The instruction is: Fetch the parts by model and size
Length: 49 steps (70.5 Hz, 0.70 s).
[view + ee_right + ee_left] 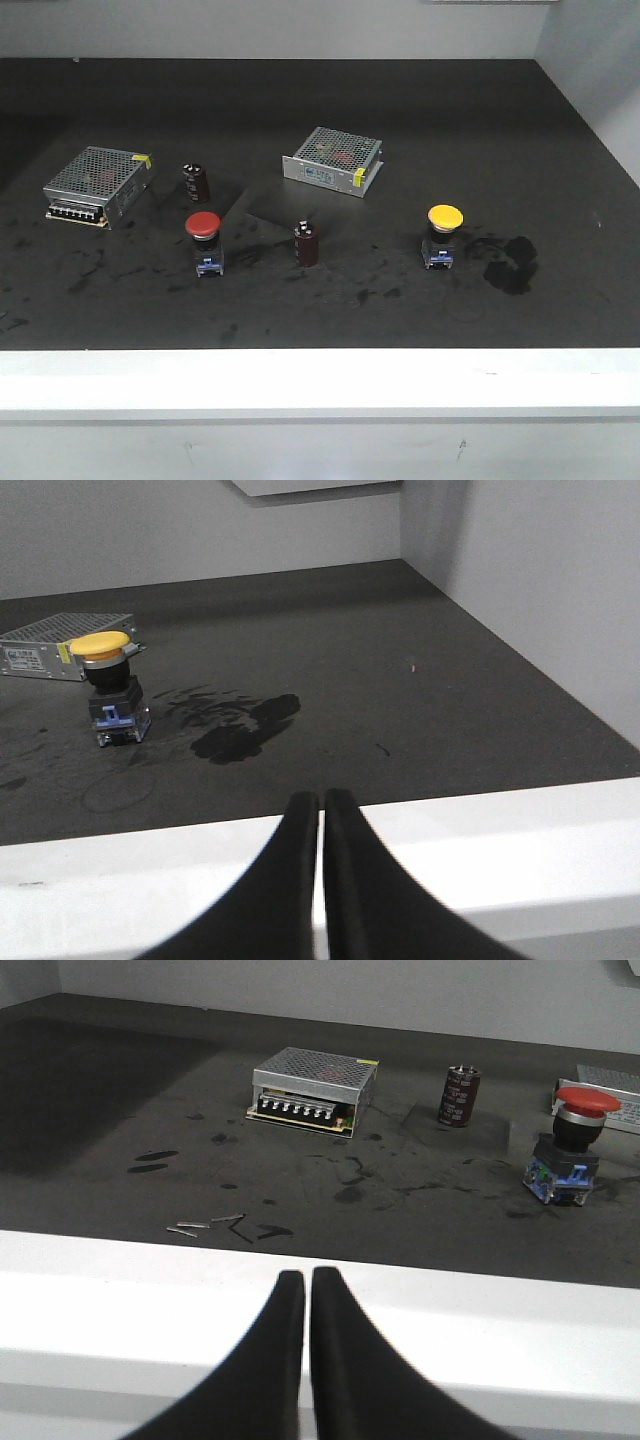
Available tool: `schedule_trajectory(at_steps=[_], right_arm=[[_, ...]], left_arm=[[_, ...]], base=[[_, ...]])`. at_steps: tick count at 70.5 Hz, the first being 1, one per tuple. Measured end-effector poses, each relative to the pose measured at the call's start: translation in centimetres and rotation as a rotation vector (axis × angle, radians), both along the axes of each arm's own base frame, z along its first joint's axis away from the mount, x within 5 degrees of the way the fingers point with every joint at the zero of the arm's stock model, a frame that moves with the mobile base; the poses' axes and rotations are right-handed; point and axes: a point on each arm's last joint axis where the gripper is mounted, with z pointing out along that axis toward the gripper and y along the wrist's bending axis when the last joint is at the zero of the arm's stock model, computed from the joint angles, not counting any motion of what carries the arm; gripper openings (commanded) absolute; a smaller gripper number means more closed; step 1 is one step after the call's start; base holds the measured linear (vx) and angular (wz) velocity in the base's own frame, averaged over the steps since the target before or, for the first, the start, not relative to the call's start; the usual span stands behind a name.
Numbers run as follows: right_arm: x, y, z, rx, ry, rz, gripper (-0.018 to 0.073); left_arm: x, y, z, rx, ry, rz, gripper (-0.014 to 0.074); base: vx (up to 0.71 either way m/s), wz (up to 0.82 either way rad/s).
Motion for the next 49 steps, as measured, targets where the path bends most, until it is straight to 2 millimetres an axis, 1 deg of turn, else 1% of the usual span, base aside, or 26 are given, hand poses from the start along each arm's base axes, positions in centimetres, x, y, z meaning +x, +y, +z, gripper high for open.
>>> schedule_trajectory(at_steps=[49], right_arm=[[0.0, 0.0, 0.0, 0.0, 0.0, 0.0, -0.0009]], left_arm=[[0.0, 0.0, 0.0, 0.0, 0.0, 0.0, -0.0006]], base=[[0.0, 0.0]])
